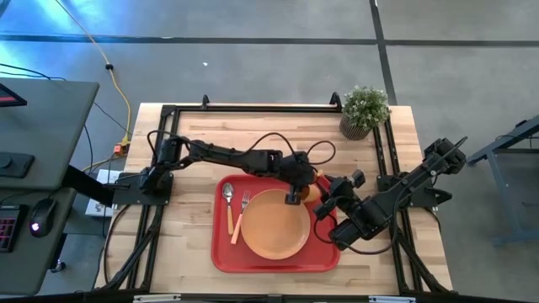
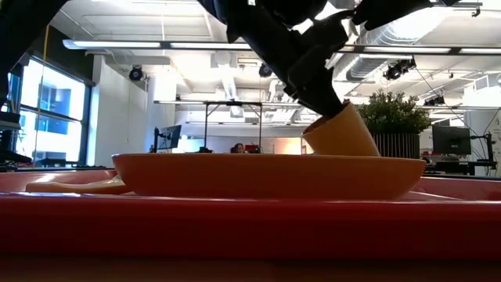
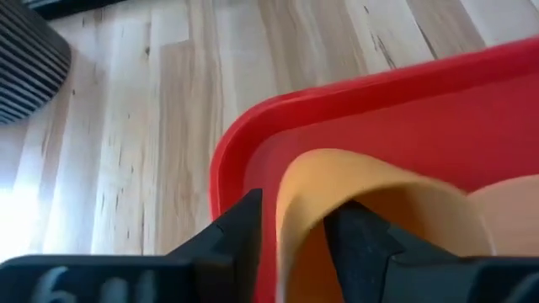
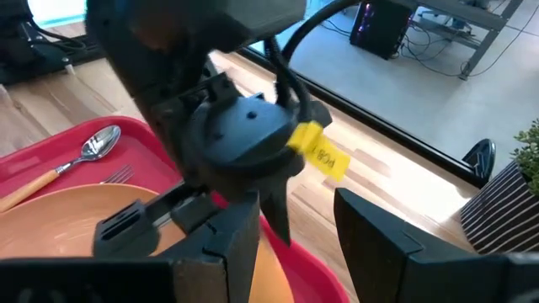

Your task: Pick and place plate/cup/fork/spoon on tray

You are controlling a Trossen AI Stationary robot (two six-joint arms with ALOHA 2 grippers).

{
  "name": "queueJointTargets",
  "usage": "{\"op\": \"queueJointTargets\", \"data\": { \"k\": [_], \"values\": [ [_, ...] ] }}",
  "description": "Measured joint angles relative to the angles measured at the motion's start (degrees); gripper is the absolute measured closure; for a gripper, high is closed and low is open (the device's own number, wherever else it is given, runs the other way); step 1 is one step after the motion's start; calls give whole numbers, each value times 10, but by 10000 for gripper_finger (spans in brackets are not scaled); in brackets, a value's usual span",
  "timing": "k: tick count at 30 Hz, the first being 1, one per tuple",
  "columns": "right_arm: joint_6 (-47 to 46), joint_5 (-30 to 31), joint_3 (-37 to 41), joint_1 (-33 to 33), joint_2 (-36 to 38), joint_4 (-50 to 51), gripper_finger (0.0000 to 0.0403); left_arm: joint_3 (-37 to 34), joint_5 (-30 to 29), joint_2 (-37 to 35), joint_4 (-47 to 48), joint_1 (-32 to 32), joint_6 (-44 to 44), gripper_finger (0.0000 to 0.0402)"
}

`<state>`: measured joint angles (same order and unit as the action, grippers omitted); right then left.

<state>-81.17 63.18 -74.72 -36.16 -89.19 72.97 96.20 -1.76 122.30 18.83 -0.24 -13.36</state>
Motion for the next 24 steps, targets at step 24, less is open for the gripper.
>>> {"op": "queueJointTargets", "data": {
  "k": [24],
  "values": [
    [0,2,0,0,0,-6,256,0,11,-2,-60,-6,12,237]
  ]
}}
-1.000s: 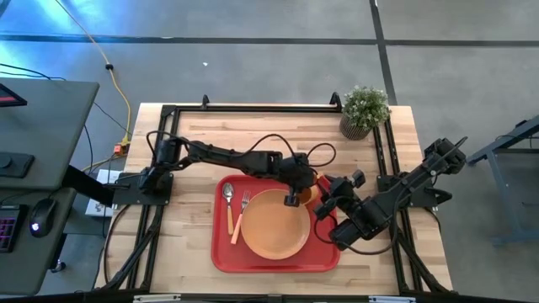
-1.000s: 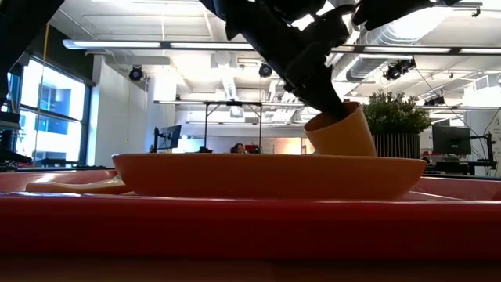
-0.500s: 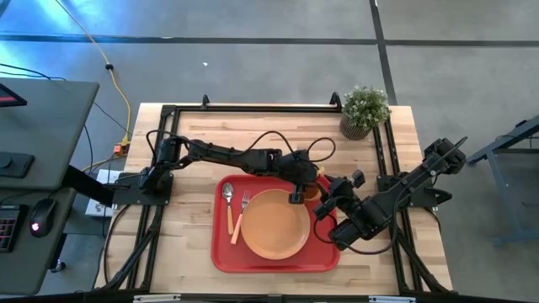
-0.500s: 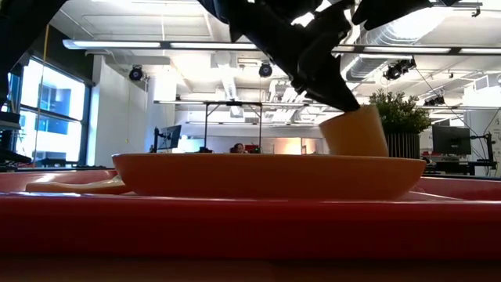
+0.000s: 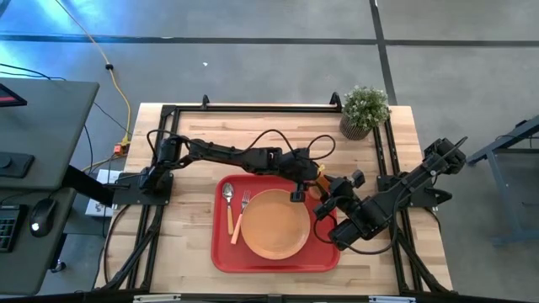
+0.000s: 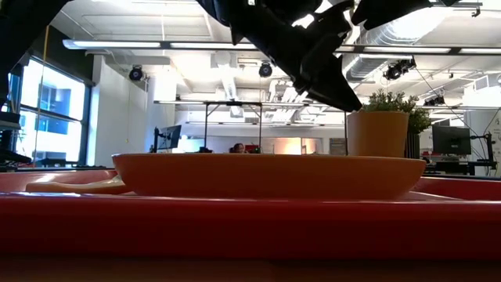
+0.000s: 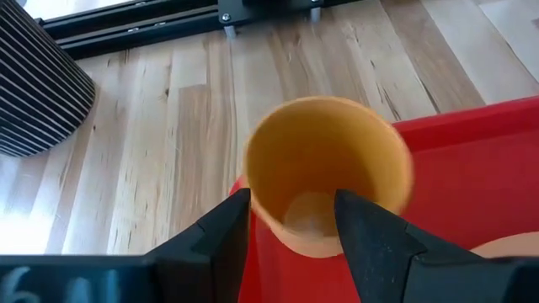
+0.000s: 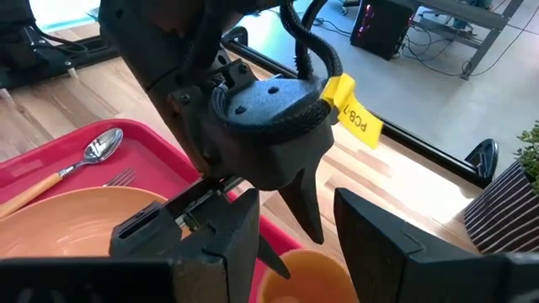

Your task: Pick and place plate/cup/fork/spoon on tray

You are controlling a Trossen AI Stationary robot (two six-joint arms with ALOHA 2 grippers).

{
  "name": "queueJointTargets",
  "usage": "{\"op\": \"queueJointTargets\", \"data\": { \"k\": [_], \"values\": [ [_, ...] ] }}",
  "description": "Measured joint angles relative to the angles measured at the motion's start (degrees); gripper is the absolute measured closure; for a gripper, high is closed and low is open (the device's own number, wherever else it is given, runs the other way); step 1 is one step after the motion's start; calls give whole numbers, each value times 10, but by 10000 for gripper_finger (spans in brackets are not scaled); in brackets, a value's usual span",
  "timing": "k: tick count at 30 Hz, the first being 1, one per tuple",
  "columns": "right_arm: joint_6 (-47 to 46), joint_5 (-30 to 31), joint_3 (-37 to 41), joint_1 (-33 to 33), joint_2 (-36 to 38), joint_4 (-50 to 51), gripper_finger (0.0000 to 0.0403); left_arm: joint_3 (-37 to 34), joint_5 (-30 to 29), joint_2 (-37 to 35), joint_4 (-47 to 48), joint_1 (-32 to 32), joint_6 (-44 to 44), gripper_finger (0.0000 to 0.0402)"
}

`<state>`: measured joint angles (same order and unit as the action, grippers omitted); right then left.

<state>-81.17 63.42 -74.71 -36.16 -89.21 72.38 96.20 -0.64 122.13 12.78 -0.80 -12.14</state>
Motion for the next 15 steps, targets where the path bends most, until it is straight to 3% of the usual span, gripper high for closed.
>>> {"op": "queueJointTargets", "data": {
  "k": [10,15],
  "values": [
    [0,50,19,2,-5,-25,256,-2,27,-15,-6,0,-14,237],
    [-11,41,34,-6,-5,-38,256,-87,47,-79,-43,-3,-6,243]
  ]
}}
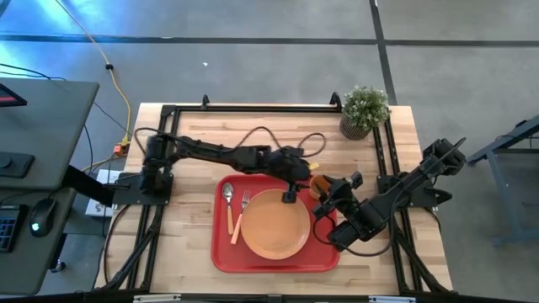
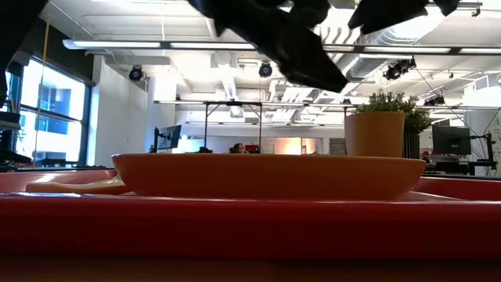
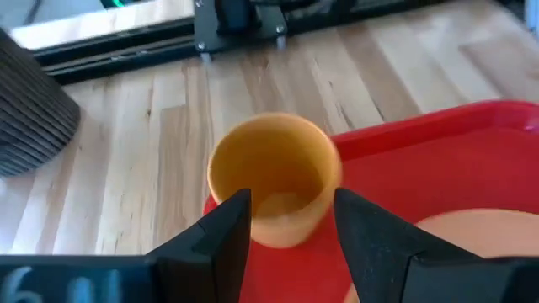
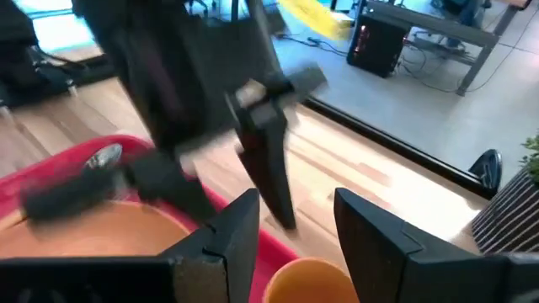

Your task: Pick and place plate/cup/fork/spoon on tray

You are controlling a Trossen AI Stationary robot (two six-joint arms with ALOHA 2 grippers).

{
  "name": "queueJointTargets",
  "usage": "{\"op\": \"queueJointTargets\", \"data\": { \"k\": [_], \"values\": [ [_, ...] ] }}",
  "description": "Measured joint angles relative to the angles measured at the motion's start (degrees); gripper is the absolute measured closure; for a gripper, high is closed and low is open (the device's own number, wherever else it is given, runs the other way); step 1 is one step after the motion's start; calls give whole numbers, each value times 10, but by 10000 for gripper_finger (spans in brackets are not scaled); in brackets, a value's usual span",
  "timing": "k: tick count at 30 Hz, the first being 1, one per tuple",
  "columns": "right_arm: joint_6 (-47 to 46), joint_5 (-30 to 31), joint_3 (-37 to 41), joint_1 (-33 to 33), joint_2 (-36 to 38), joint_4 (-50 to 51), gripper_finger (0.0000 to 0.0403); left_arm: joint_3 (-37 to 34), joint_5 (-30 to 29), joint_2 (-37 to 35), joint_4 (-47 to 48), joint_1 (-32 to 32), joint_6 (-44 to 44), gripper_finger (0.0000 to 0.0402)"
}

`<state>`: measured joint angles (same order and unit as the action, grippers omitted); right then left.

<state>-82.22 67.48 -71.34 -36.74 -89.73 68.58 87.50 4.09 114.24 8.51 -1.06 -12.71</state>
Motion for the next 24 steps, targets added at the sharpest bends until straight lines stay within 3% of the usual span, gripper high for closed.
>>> {"op": "queueJointTargets", "data": {
  "k": [4,9,15,20,24],
  "values": [
    [2,15,0,-15,0,-13,256,-134,-3,-110,-101,-5,15,253],
    [4,76,2,-18,0,-37,256,-335,-2,-257,-253,1,26,269],
    [55,63,51,28,0,-131,256,-528,-4,-406,-423,13,28,285],
    [162,-11,86,75,0,-259,256,-602,-4,-480,-490,13,37,301],
    [358,-84,89,94,0,-410,256,-608,-4,-512,-494,12,36,311]
  ]
}}
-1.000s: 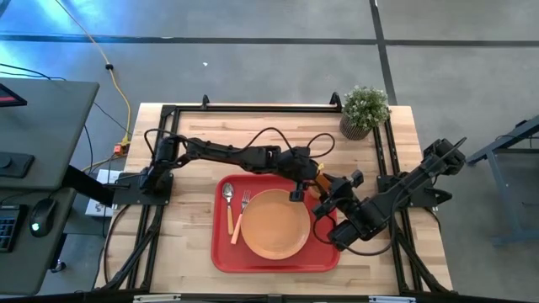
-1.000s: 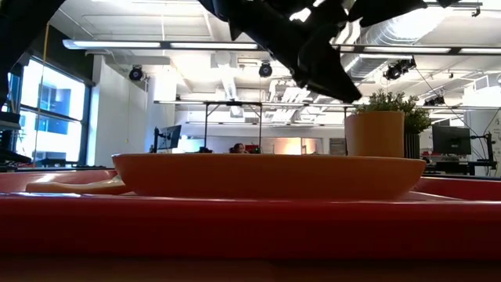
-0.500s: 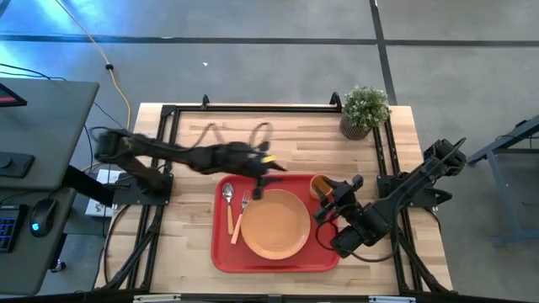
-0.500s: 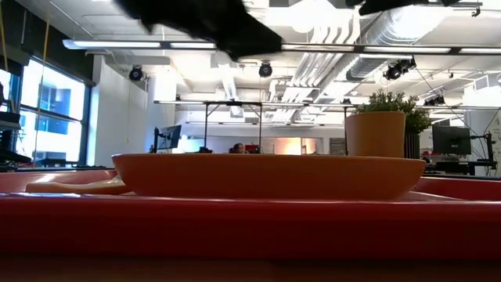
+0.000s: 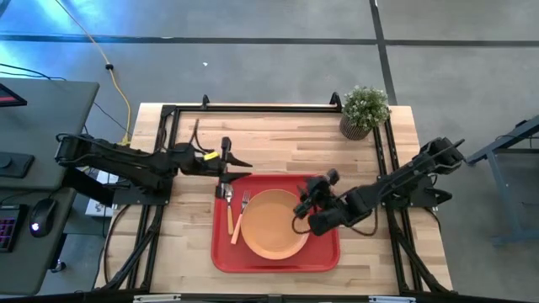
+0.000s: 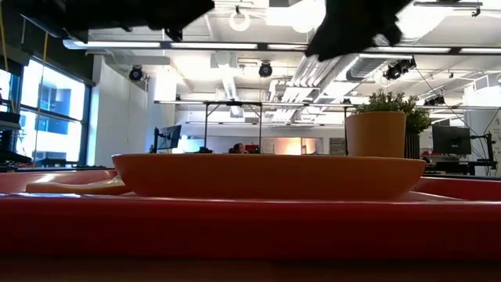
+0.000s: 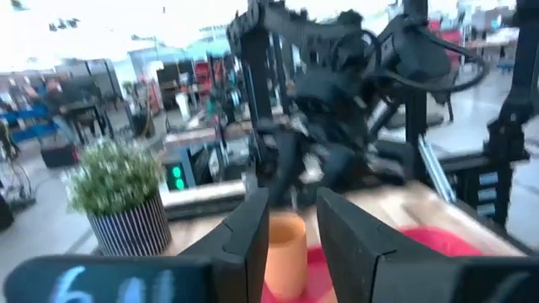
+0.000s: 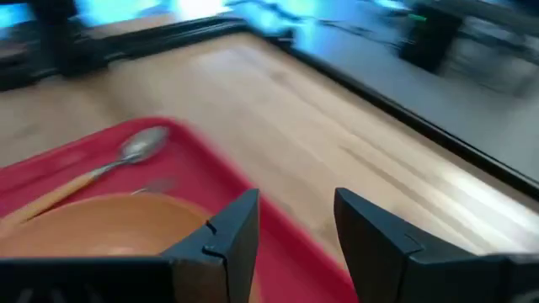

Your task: Pick and place plate/cup/fork/spoon on tray

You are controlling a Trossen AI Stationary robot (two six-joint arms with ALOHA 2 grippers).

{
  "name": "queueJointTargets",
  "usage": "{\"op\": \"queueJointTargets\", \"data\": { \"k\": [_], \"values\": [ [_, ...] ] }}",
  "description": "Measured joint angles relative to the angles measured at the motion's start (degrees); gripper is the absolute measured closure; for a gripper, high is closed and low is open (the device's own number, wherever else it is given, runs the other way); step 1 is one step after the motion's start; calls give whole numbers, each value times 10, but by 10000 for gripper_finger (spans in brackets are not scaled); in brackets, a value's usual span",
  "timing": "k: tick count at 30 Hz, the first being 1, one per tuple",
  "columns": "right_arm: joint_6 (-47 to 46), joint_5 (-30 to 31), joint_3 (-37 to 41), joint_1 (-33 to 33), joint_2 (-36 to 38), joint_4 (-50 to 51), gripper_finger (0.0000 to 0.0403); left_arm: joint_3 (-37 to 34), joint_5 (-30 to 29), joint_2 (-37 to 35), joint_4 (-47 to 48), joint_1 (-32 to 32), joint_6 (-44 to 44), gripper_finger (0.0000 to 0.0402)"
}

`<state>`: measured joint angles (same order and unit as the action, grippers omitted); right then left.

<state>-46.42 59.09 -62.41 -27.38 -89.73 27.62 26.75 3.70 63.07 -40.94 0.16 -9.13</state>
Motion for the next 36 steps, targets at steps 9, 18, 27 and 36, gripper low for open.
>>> {"op": "queueJointTargets", "data": {
  "k": [9,18,27,36],
  "values": [
    [396,-220,0,22,0,-278,256,0,5,-27,3,13,14,316],
    [511,-345,0,78,49,-277,256,0,-60,-54,-1,40,-10,317],
    [510,-458,151,163,200,-355,256,0,-82,-126,115,42,1,317],
    [477,-488,411,220,411,-615,256,-117,-114,-136,-29,48,39,317]
  ]
}}
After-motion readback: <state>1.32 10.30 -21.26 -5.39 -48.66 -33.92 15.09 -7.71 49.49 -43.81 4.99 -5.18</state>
